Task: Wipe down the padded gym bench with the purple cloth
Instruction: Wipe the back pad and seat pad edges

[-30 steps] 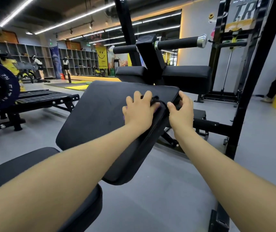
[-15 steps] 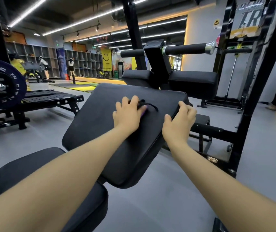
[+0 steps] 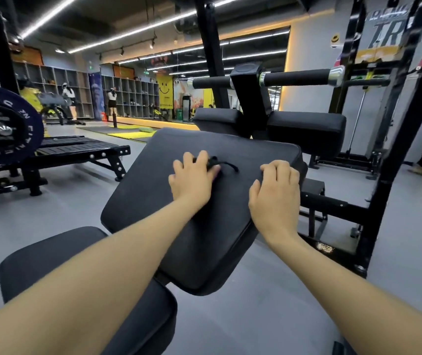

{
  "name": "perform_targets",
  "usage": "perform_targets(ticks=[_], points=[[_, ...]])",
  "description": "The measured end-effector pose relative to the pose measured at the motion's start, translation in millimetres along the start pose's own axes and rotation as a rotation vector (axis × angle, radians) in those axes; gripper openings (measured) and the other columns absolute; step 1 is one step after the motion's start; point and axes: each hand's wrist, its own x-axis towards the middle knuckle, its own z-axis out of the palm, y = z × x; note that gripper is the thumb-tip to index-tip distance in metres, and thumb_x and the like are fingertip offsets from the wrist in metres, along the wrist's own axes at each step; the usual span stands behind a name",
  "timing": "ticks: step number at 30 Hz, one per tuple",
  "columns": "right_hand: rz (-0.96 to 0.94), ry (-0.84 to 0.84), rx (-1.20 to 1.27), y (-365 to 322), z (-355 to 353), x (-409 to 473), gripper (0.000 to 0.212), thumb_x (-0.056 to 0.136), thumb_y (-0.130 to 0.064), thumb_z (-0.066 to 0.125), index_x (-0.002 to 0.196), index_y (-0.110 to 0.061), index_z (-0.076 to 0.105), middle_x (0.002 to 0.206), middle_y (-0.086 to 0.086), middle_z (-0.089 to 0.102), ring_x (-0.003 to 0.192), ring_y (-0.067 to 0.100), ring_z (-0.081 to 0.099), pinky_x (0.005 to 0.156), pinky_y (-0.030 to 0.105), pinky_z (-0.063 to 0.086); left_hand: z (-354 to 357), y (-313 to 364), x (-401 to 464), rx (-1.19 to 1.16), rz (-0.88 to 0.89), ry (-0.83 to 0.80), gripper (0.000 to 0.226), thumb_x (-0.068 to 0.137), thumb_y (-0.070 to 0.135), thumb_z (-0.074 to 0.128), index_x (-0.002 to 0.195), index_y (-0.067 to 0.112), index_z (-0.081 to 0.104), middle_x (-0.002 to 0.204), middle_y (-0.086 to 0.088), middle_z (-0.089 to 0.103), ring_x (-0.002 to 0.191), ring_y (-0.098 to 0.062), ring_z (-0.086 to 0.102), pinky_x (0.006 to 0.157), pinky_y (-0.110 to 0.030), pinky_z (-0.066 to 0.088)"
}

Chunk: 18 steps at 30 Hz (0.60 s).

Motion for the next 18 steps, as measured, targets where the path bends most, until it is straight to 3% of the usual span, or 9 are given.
perform_targets(ticks=[4, 10, 18], points=[[-0.07, -0.042, -0.032, -4, -3, 2, 0.021, 0.073, -0.001, 0.064, 0.093, 0.001, 0.062, 0.099, 0.015, 0.058, 0.089, 0.034, 0.053, 0.075, 0.038, 0.048, -3, 5, 1, 0.005, -0.025, 0.003, 0.04, 0.097, 0.05, 0.034, 0.124, 0.02, 0.036, 0.126, -0.011, 0.038, 0.112, -0.033, 0.036, 0.085, -0.042, 0.037], [-0.04, -0.113, 0.036, -19, 4, 7, 0.022, 0.078, -0.001, 0.054, 0.099, 0.0, 0.061, 0.105, 0.014, 0.056, 0.096, 0.033, 0.048, 0.08, 0.037, 0.041, -4, -17, -56, 0.085, 0.132, 0.072, 0.04, 0.094, 0.054, 0.035, 0.113, 0.018, 0.042, 0.112, -0.005, 0.043, 0.098, -0.025, 0.039, 0.07, -0.033, 0.034], [-0.073, 0.05, -0.025, -20, 19, 3, 0.019, 0.069, -0.009, 0.05, 0.084, -0.006, 0.062, 0.089, 0.009, 0.058, 0.079, 0.03, 0.053, 0.067, 0.036, 0.044, 2, -17, 55, -0.091, -0.141, 0.004, 0.037, 0.097, 0.049, 0.035, 0.117, 0.018, 0.041, 0.13, -0.013, 0.038, 0.12, -0.035, 0.034, 0.091, -0.049, 0.036]])
